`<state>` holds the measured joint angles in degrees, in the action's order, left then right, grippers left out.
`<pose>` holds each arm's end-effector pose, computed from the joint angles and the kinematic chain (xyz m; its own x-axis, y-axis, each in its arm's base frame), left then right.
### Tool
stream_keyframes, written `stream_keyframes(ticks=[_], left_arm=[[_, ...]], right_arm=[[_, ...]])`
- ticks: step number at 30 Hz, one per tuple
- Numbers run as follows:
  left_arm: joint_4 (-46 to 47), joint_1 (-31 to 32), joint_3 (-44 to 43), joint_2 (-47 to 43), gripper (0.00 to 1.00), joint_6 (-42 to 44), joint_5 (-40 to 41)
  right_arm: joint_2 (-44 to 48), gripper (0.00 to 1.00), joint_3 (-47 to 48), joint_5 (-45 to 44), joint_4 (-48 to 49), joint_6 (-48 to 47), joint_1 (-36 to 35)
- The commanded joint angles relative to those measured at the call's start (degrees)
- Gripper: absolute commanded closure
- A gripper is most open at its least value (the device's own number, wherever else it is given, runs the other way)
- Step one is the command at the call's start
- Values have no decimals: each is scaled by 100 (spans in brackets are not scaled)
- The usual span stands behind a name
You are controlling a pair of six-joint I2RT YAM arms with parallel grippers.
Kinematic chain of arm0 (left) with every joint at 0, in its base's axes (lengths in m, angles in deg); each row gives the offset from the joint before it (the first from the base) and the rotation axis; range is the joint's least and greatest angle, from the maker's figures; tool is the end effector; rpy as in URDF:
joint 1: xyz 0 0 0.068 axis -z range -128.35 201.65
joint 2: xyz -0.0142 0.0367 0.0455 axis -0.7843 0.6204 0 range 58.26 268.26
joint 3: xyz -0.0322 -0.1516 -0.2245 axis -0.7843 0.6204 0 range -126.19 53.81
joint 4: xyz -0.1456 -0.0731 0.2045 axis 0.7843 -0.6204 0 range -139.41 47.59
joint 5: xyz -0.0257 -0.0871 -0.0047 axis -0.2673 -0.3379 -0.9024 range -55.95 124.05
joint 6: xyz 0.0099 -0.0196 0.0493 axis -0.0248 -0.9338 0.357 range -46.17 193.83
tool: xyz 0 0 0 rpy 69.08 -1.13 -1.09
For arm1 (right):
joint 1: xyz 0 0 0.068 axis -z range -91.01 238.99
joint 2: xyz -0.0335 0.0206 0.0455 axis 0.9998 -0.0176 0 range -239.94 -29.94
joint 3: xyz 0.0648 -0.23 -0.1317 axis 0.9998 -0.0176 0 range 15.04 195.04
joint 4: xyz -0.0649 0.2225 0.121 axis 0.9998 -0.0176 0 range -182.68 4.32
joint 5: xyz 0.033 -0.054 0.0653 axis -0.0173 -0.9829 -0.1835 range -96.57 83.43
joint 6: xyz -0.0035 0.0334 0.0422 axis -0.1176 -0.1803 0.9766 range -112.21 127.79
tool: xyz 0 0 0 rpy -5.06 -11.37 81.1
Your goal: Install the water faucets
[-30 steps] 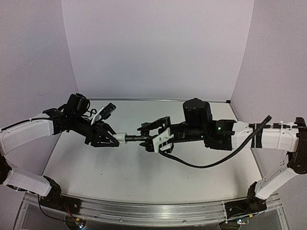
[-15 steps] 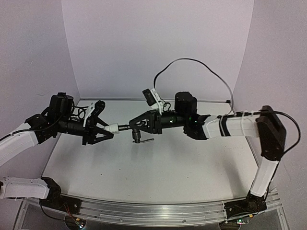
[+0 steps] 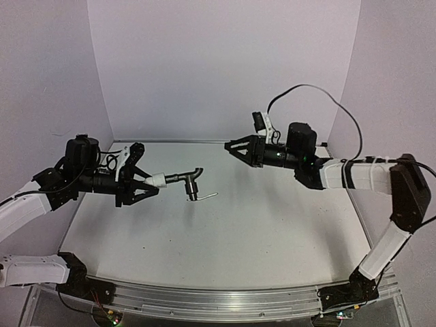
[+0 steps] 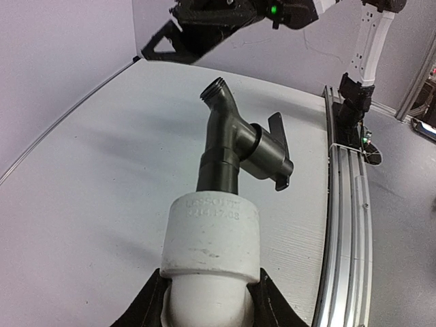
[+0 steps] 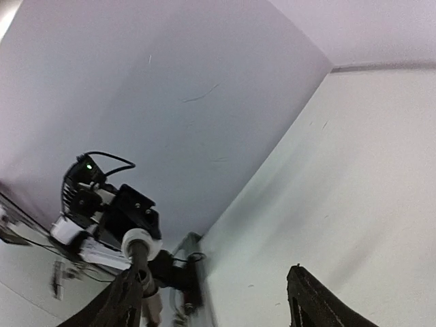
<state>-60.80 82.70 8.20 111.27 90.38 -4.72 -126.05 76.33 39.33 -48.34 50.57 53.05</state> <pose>0.1629 -0.1240 0.3080 -0.1051 0.3226 -0.9407 0.9546 0.2977 -0.0046 0.2945 0.2450 0.2897 -0.6459 0.1157 -0.7546 -0.7502 0.0870 0.6554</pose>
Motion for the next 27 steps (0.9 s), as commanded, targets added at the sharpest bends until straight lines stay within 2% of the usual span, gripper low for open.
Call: stream_keyframes(ticks=[1, 6, 9, 11, 13, 17, 23, 27], left_arm=[[453, -11, -247, -34, 100, -107, -800], [240, -17, -501, 393, 100, -225, -1645], [-27, -23, -717, 765, 100, -265, -2202], [-137, -28, -835, 942, 100, -274, -2401], [-200, -29, -900, 1073, 100, -276, -2541], [-235, -29, -954, 1193, 100, -290, -2733], [-297, -33, -999, 1341, 100, -282, -2796], [-318, -37, -1041, 1412, 100, -284, -2875]], right_arm=[[1011, 21, 434, -1898, -2697, -5136, -653], [1474, 18, 102, -2214, -2815, -8495, -1362], [1529, 19, -18, -2222, -2831, -9949, -1720], [1527, 21, -77, -2165, -2836, -10602, -1932], [1527, 22, -117, -2112, -2819, -11132, -2100], [1457, 24, -54, -2125, -2896, -11617, -2313], [1247, 28, 78, -2369, -2892, -11910, -2624], [1032, 36, 157, -2735, -2936, -12307, -2918]])
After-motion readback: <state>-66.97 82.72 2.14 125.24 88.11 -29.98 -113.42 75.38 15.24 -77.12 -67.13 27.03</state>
